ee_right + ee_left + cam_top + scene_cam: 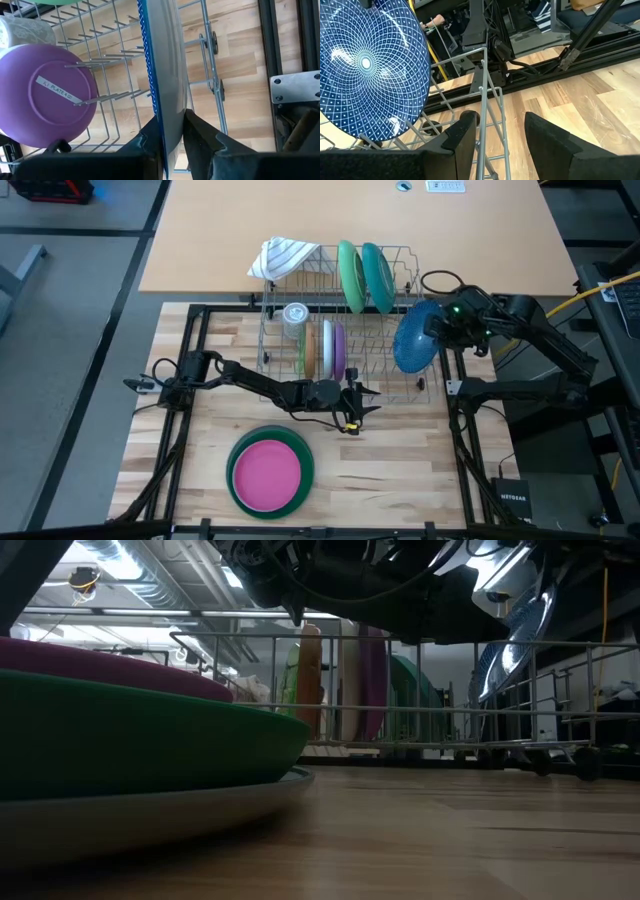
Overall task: Sort dishes
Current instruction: Put the blue patterned plate in the dishwasher rack
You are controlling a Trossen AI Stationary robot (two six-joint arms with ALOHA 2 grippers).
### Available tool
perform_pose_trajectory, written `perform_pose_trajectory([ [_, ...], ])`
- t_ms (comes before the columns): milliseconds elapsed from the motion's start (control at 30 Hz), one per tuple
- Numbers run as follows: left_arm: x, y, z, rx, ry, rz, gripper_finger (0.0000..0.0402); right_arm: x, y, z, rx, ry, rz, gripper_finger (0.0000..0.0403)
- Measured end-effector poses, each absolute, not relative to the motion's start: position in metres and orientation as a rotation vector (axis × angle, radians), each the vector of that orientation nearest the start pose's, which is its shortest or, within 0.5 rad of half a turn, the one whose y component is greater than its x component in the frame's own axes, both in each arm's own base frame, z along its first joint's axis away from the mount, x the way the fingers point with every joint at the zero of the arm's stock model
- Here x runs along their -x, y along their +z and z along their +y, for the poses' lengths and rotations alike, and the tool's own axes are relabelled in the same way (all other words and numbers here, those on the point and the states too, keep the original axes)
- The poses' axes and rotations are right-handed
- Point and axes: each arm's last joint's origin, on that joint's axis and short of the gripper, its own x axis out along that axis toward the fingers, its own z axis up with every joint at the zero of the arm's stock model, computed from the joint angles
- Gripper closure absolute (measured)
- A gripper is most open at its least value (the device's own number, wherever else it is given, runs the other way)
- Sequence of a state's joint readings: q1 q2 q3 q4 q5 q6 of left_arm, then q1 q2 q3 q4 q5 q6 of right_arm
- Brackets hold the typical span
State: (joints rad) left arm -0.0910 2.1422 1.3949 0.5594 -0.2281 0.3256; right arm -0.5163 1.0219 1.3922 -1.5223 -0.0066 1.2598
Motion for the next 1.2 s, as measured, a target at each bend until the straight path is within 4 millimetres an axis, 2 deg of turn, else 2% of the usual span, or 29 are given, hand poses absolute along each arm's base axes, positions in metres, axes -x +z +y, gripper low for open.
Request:
perform_pose_trajectory([
  [433, -0.4761, 0.185, -0.037, -0.354, 0.105, 0.208, 0.0245, -0.1135, 0.3815, -0.0634, -1.406, -1.144, 0.771, 0.0343],
  [1200, -0.476, 0.1846, -0.0368, -0.378, 0.103, 0.211, 0.0245, -0.1187, 0.3811, -0.061, -1.51, -0.995, 0.846, 0.0337],
])
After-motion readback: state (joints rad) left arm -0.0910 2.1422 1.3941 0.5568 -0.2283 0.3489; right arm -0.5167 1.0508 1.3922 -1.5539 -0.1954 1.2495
